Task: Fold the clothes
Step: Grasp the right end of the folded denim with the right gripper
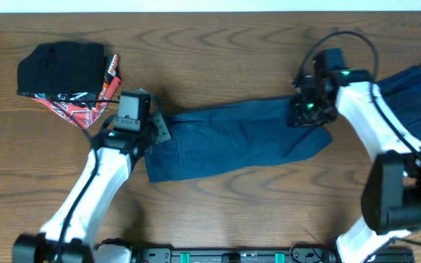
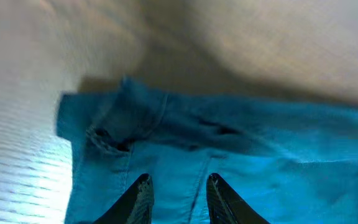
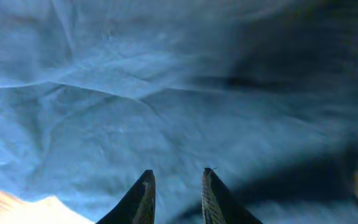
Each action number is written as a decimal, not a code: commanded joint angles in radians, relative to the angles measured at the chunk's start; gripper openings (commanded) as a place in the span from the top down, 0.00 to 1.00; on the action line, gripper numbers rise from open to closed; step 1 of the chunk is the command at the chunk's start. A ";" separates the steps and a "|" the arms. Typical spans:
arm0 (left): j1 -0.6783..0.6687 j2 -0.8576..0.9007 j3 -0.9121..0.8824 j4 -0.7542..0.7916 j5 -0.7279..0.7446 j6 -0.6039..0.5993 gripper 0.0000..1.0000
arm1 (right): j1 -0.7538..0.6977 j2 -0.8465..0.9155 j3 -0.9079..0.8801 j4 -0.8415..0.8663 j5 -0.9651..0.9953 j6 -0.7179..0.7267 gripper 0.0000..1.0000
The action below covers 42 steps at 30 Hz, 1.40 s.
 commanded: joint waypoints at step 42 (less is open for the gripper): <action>0.074 0.047 -0.010 -0.196 0.010 0.005 0.02 | 0.040 0.099 0.068 0.086 0.164 0.196 0.63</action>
